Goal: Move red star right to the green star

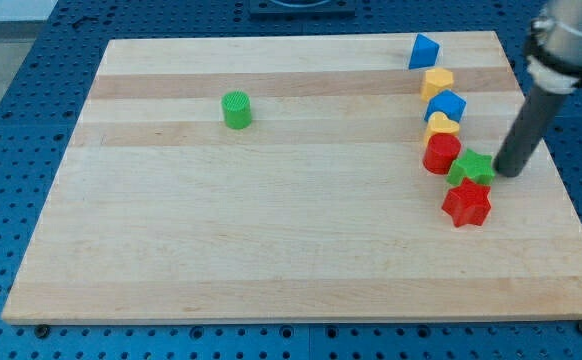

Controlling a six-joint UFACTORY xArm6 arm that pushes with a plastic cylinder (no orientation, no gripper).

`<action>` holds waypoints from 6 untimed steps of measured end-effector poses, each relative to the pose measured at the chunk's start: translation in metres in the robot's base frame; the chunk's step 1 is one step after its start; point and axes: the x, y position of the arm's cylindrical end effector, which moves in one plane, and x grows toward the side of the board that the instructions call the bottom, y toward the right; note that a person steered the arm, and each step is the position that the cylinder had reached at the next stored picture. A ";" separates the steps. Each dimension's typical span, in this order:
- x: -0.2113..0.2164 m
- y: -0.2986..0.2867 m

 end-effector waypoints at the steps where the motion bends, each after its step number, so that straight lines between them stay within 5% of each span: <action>1: 0.005 -0.053; 3: 0.007 -0.097; 6: 0.009 0.066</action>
